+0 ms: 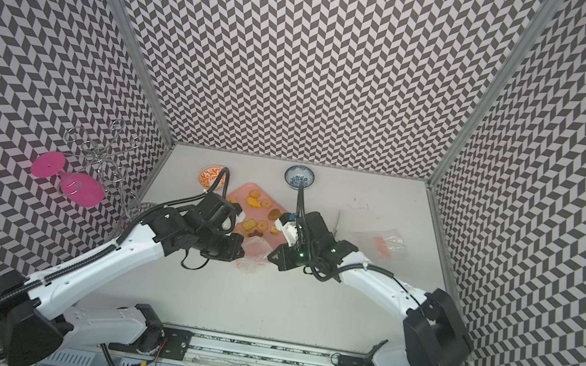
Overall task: Put the cookies into a resealable bag to prevent moisture
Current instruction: Open the ziploc bag.
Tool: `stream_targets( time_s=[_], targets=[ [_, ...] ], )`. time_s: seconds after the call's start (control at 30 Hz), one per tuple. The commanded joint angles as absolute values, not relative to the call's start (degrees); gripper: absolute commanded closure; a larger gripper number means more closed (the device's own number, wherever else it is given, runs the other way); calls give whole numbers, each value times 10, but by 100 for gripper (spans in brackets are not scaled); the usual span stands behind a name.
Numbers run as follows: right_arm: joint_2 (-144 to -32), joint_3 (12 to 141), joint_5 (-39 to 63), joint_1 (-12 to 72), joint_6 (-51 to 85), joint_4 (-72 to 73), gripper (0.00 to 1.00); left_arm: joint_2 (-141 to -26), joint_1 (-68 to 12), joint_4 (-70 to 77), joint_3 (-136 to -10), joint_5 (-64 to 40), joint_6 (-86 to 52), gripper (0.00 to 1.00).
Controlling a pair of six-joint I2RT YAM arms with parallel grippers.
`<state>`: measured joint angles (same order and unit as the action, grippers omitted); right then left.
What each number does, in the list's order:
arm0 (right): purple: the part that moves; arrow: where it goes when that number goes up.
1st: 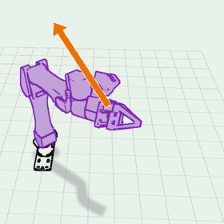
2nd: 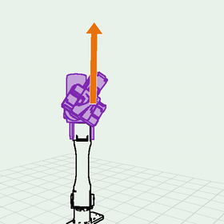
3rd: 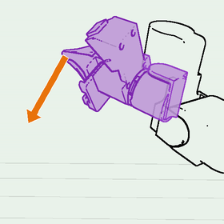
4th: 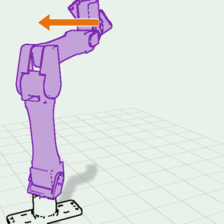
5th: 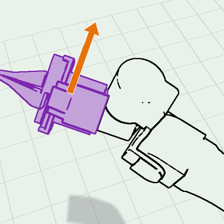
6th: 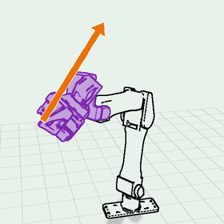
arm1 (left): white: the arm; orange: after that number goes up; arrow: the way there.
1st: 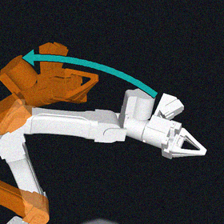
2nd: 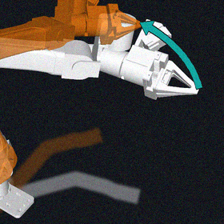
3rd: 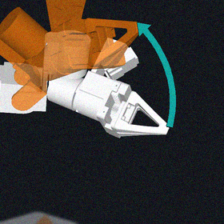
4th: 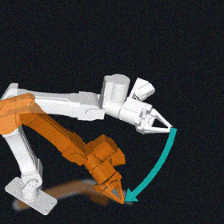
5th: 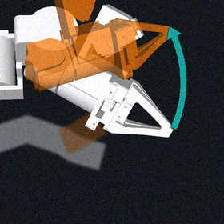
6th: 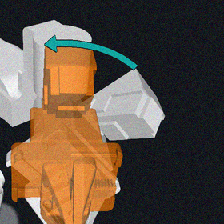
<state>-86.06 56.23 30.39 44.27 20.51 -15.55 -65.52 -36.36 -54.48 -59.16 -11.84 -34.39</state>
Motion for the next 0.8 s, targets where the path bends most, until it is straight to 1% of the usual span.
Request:
stream_targets(
  time_s=[0.0,0.07,0.17,0.3,0.4,0.47,0.57,0.67,0.77],
  targets=[
    [-907,589,289,459,187,-126,100,-625,-317,-622,-548,-119,-351,100],
    [-939,601,282,468,178,-109,100,-616,-280,-603,-520,-134,-331,100],
    [-983,625,269,477,160,-98,100,-626,-204,-571,-489,-168,-289,100],
    [-1016,633,259,485,145,-31,100,-642,-119,-490,-433,-249,-257,100],
    [-1035,651,261,486,135,-18,97,-678,-88,-478,-434,-260,-232,100],
    [-1038,651,259,487,136,1,91,-688,-84,-474,-447,-260,-229,100],
    [-1049,663,261,486,131,9,87,-700,-84,-485,-478,-265,-229,100],
    [-1048,671,261,487,119,6,72,-700,-85,-492,-491,-264,-229,100],
    [-1020,669,255,487,101,-7,59,-702,-84,-498,-493,-250,-229,100]
  ],
)
